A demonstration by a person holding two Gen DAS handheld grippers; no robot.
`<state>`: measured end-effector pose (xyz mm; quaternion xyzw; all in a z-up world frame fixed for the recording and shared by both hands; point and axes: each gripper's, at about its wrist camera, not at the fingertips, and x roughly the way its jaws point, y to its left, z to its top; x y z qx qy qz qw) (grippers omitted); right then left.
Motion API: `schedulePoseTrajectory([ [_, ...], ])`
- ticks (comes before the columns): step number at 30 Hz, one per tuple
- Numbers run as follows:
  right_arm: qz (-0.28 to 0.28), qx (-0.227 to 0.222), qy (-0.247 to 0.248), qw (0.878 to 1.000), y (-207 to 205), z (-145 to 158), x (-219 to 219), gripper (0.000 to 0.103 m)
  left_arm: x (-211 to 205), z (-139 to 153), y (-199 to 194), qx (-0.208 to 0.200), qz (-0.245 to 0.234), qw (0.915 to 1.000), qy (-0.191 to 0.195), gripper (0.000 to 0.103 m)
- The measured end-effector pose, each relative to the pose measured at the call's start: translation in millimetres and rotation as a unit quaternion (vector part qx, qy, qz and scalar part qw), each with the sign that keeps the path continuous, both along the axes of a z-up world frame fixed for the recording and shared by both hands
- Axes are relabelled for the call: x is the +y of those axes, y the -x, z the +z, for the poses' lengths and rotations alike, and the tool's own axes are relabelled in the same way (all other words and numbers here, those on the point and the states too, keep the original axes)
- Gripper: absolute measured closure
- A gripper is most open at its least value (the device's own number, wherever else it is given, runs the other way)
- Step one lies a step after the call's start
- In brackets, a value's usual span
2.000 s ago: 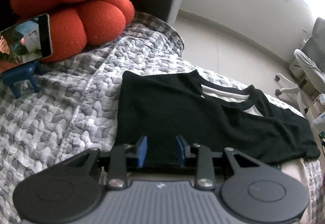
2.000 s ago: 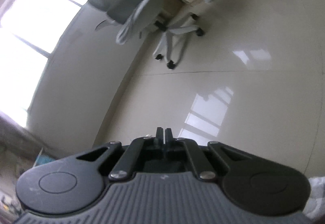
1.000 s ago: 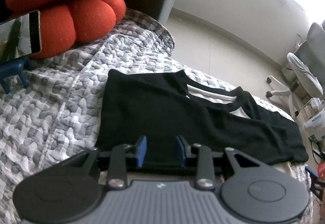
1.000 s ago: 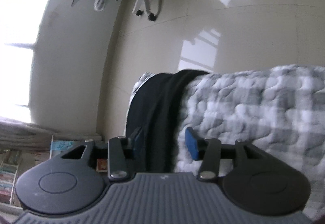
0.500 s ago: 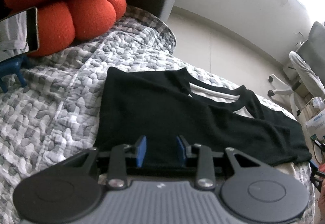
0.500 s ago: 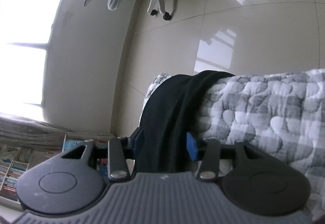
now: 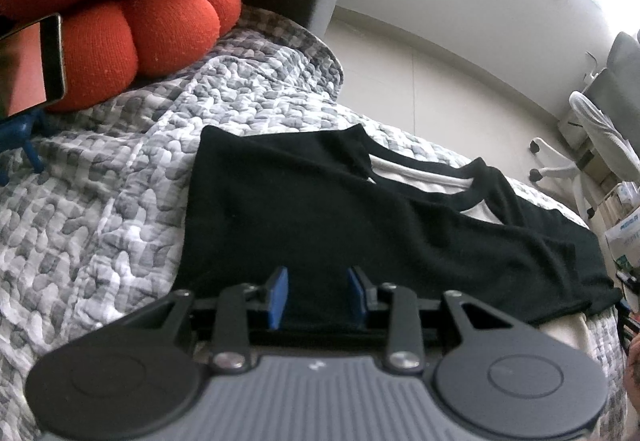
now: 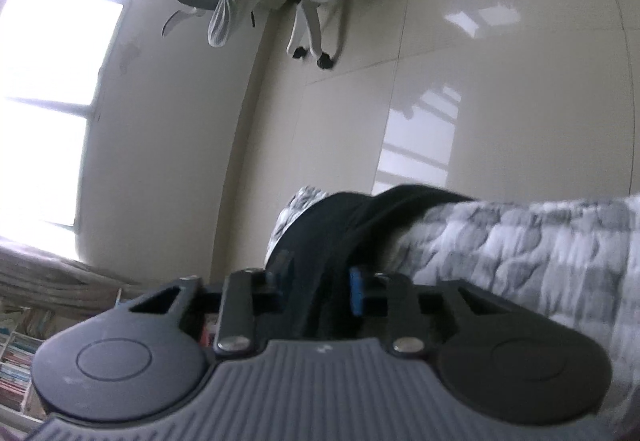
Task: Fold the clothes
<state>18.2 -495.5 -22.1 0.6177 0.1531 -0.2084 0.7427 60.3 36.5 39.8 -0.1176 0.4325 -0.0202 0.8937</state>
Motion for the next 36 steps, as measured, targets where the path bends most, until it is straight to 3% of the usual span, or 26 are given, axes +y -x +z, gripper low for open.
schedulePoseTrajectory([
  [2,-0.009,0.005,0.025,1.000,3,1,-1,0.093,1,0,0,0.000,0.001,1.0000,0.001,0.069],
  [5,-0.022,-0.001,0.058,0.998,9,7,0,0.094,1,0,0,0.000,0.000,1.0000,0.001,0.068],
  [8,-0.008,0.010,0.131,0.991,5,26,13,0.094,1,2,1,-0.001,0.002,1.0000,0.005,0.067],
  [10,0.005,0.026,0.218,0.976,-2,46,33,0.094,2,3,1,-0.004,0.002,1.0000,0.007,0.067],
  [12,0.024,0.036,0.324,0.945,-13,69,61,0.094,4,4,1,-0.005,0.004,0.9999,0.009,0.067],
  [14,0.076,0.018,0.462,0.883,-23,90,110,0.094,7,5,0,-0.005,0.009,0.9999,0.014,0.067],
  [15,0.103,0.008,0.528,0.843,-28,101,135,0.094,9,5,0,-0.005,0.012,0.9998,0.016,0.067],
  [16,0.150,-0.011,0.590,0.793,-30,105,165,0.094,11,5,0,-0.005,0.015,0.9997,0.018,0.067],
  [19,0.305,-0.042,0.727,0.614,-30,95,251,0.094,18,7,-1,-0.005,0.024,0.9993,0.029,0.066],
  [21,0.402,-0.015,0.764,0.504,-21,64,292,0.096,24,8,0,-0.007,0.032,0.9988,0.036,0.066],
  [23,0.490,0.014,0.783,0.384,-12,32,333,0.100,31,10,2,-0.008,0.039,0.9983,0.042,0.066],
  [24,0.498,0.017,0.778,0.382,-11,31,336,0.100,34,11,3,-0.009,0.043,0.9981,0.044,0.066],
  [31,0.520,0.019,0.740,0.426,-6,43,342,0.086,45,15,6,-0.011,0.052,0.9969,0.058,0.066],
  [32,0.526,0.014,0.728,0.441,-5,46,341,0.086,45,15,6,-0.011,0.052,0.9968,0.059,0.066],
  [34,0.546,0.003,0.685,0.483,-7,51,335,0.084,44,15,7,-0.012,0.050,0.9969,0.060,0.066],
  [36,0.562,-0.003,0.638,0.526,-13,55,327,0.065,44,16,7,-0.012,0.048,0.9970,0.060,0.066],
])
